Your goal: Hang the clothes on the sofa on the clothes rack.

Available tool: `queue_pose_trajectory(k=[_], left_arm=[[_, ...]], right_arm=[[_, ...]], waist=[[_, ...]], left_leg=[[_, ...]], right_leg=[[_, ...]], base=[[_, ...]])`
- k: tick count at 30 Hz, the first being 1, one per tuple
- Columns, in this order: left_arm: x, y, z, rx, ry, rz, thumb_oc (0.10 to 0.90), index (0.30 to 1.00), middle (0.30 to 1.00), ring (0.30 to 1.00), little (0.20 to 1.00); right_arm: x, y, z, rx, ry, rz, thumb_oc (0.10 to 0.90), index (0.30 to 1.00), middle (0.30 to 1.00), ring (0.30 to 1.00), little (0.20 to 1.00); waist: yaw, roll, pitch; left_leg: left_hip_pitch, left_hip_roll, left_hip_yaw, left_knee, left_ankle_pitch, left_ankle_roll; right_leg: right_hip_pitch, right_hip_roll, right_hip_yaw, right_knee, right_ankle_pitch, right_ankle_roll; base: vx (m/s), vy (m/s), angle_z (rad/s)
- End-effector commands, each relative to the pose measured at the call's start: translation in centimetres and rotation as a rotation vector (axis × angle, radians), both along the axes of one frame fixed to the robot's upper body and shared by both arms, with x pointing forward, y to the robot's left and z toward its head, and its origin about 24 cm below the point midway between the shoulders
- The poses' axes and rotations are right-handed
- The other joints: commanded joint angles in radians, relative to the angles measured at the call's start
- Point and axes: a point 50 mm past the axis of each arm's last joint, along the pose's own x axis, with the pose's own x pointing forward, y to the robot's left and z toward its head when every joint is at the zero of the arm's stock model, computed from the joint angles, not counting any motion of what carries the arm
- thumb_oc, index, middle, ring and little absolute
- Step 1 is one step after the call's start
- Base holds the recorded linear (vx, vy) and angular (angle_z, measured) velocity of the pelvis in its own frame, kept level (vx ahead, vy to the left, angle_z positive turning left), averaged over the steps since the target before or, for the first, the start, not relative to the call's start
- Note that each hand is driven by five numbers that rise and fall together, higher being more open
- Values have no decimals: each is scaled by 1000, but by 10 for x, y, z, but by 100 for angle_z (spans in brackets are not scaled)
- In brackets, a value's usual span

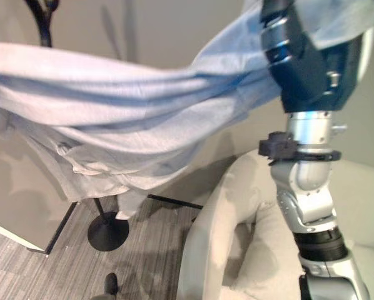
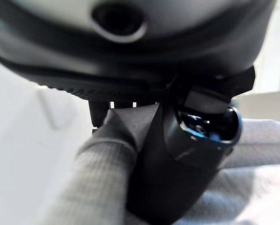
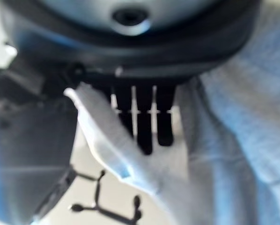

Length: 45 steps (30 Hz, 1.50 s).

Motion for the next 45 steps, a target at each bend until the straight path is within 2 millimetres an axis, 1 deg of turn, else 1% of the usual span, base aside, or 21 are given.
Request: queue_pose_trajectory(k=[1, 2, 7, 11, 15, 17, 18, 20, 22, 23, 27, 30, 31, 33, 34, 35, 38, 39, 40, 41, 45], left_arm=[[-28, 15, 52, 78, -211, 126, 400, 300, 300, 300, 300], [-35, 22, 56, 87, -214, 162, 400, 300, 300, 300, 300], [-42, 33, 53, 46, -211, 199, 400, 300, 300, 300, 300], [-33, 36, 40, -4, -147, 185, 400, 300, 300, 300, 300], [-6, 24, 9, -58, 6, 96, 400, 300, 300, 300, 300], [13, 11, -13, -97, 115, 11, 400, 300, 300, 300, 300], [20, 6, -19, -106, 150, -14, 400, 300, 300, 300, 300], [35, 0, -37, -147, 262, -40, 400, 300, 300, 300, 300], [45, -1, -45, -167, 326, -41, 400, 300, 300, 300, 300], [55, 1, -55, -182, 403, -14, 400, 300, 300, 300, 300], [63, 10, -80, -206, 545, 47, 400, 300, 300, 300, 300], [61, 9, -97, -233, 601, 37, 400, 300, 300, 300, 300], [56, 9, -111, -262, 635, 29, 400, 300, 300, 300, 300], [54, 9, -118, -278, 645, 25, 400, 300, 300, 300, 300], [50, 7, -133, -328, 661, 14, 400, 300, 300, 300, 300], [50, 7, -133, -328, 662, 14, 400, 300, 300, 300, 300], [43, -1, -161, -422, 692, -20, 400, 300, 300, 300, 300], [39, -9, -179, -525, 692, -56, 400, 300, 300, 300, 300], [38, -16, -187, -592, 682, -85, 400, 300, 300, 300, 300], [38, -16, -187, -592, 682, -85, 400, 300, 300, 300, 300], [31, -56, -219, -916, 617, -264, 400, 300, 300, 300, 300]], right_arm=[[-8, -8, 18, -17, -112, -77, 400, 300, 300, 300, 300], [-10, -11, 23, -18, -134, -107, 400, 300, 300, 300, 300], [-12, -17, 27, 2, -160, -173, 400, 300, 300, 300, 300], [1, -20, 18, -4, -82, -204, 400, 300, 300, 300, 300], [23, -28, -6, -9, 76, -251, 400, 300, 300, 300, 300], [38, -34, -23, 5, 182, -271, 400, 300, 300, 300, 300], [44, -36, -27, 3, 215, -281, 400, 300, 300, 300, 300], [54, -35, -36, -14, 281, -283, 400, 300, 300, 300, 300], [62, -34, -43, -30, 332, -278, 400, 300, 300, 300, 300], [71, -33, -49, -54, 380, -290, 400, 300, 300, 300, 300], [80, -27, -58, -80, 438, -271, 400, 300, 300, 300, 300], [79, -22, -67, -72, 455, -243, 400, 300, 300, 300, 300], [76, -20, -75, -66, 469, -219, 400, 300, 300, 300, 300], [74, -19, -80, -60, 477, -206, 400, 300, 300, 300, 300], [72, -13, -90, -39, 495, -161, 400, 300, 300, 300, 300], [72, -13, -90, -40, 496, -161, 400, 300, 300, 300, 300], [66, 0, -112, 30, 537, -58, 400, 300, 300, 300, 300], [60, 12, -130, 86, 576, 16, 400, 300, 300, 300, 300], [57, 19, -143, 122, 612, 50, 400, 300, 300, 300, 300], [57, 19, -143, 122, 612, 50, 400, 300, 300, 300, 300], [44, 44, -201, 233, 810, 140, 400, 300, 300, 300, 300]], waist=[[56, 75, -205], [59, 76, -210], [61, 76, -219], [53, 77, -221], [40, 81, -211], [36, 83, -207], [36, 83, -204], [27, 86, -199], [25, 87, -196], [22, 90, -192], [17, 92, -178], [18, 92, -170], [21, 90, -167], [22, 89, -167], [25, 85, -164], [24, 85, -165], [25, 82, -163], [27, 81, -163], [28, 80, -160], [27, 81, -162], [26, 79, -159]], left_leg=[[101, 109, 27, -63, -98, -140], [107, 97, 36, -63, -109, -129], [120, 73, 50, -63, -132, -105], [132, 55, 61, -63, -149, -85], [143, 43, 68, -63, -163, -70], [148, 37, 73, -63, -170, -62], [149, 36, 75, -63, -172, -61], [148, 35, 82, -63, -174, -58], [146, 36, 88, -63, -174, -59], [143, 38, 89, -63, -173, -60], [132, 45, 93, -63, -170, -61], [127, 49, 94, -63, -170, -61], [127, 52, 94, -63, -170, -62], [128, 53, 94, -63, -170, -63], [130, 55, 92, -63, -170, -64], [130, 55, 92, -63, -171, -65], [137, 58, 91, -63, -173, -65], [140, 61, 90, -63, -172, -65], [145, 62, 88, -63, -173, -65], [143, 62, 88, -63, -171, -65], [146, 64, 78, -63, -169, -63]], right_leg=[[-90, -60, -27, -7, 50, 65], [-91, -74, -24, -8, 55, 76], [-88, -102, -21, -8, 65, 97], [-90, -122, -24, 5, 72, 112], [-97, -135, -21, 29, 84, 121], [-99, -141, -18, 31, 93, 128], [-102, -143, -17, 30, 97, 129], [-108, -145, -14, 26, 108, 133], [-114, -145, -11, 26, 115, 134], [-121, -143, -8, 23, 118, 134], [-139, -139, -3, 15, 122, 133], [-146, -136, 1, 10, 122, 132], [-145, -133, 0, 4, 118, 130], [-143, -132, -1, 2, 117, 129], [-140, -129, -2, -5, 113, 125], [-139, -129, -2, -5, 113, 125], [-131, -125, -2, -12, 106, 120], [-129, -122, -5, -12, 100, 116], [-124, -122, -5, -12, 97, 114], [-126, -121, -5, -12, 98, 114], [-121, -118, -6, -12, 94, 104]], base=[[144, 196, 32], [93, 130, 32], [124, 150, 17], [88, 101, 7], [64, 62, -3], [86, 58, -4], [74, 41, -8], [56, 15, -8], [45, -4, -24], [32, -12, -23], [4, -19, -8], [5, -34, -6], [18, -48, -1], [15, -41, 1], [6, -30, 2], [8, -45, 4], [2, -39, 5], [1, -51, 0], [-5, -40, -2], [0, 0, 0], [-19, -26, 1]])
